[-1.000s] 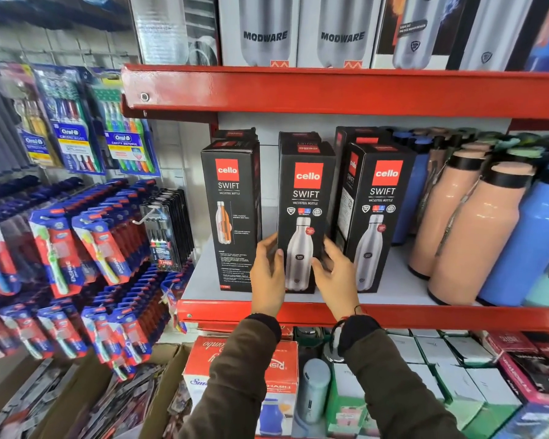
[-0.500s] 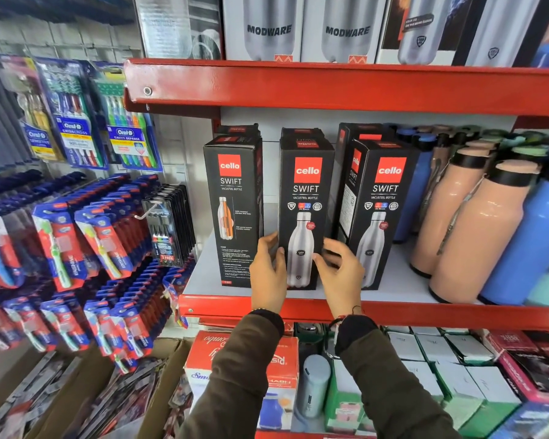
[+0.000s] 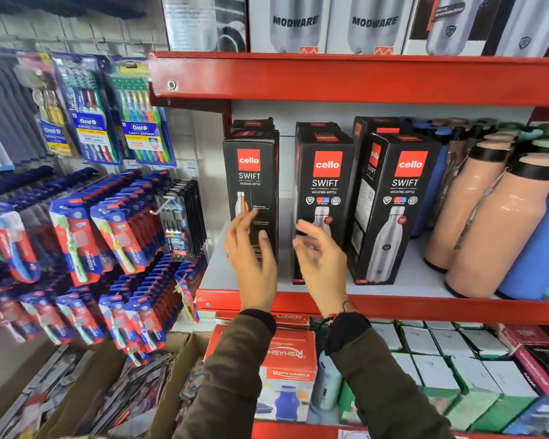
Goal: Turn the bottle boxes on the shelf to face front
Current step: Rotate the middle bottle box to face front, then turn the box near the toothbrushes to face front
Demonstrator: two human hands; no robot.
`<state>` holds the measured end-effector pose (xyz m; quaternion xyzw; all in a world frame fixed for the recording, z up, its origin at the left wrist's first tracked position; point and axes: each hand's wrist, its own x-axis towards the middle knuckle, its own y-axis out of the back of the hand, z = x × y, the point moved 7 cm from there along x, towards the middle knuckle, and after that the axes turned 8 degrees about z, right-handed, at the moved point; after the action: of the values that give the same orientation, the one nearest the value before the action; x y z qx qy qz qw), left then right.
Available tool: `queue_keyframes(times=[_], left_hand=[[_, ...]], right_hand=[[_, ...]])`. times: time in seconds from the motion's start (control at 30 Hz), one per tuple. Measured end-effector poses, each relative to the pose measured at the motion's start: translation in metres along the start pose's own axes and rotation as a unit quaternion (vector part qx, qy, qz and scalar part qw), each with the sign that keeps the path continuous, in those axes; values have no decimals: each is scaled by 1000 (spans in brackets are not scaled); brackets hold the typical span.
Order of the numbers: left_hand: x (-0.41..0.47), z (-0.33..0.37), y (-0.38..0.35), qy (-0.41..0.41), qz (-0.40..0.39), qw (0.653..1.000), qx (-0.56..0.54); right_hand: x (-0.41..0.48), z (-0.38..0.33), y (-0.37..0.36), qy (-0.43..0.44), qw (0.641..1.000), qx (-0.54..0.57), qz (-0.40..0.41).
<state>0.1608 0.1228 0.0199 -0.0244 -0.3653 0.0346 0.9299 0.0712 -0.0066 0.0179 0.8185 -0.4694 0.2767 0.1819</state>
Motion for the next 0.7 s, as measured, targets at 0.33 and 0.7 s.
queue_keyframes(times=[0.33,0.7], left_hand=[[20,-63,14,220,-141,963,-73],[31,-67,40,271,-114,936,-192]], right_hand=[[-22,19,-70,-109,986,-60,-115],[-21,9,-70,-82,993,-61,-52]])
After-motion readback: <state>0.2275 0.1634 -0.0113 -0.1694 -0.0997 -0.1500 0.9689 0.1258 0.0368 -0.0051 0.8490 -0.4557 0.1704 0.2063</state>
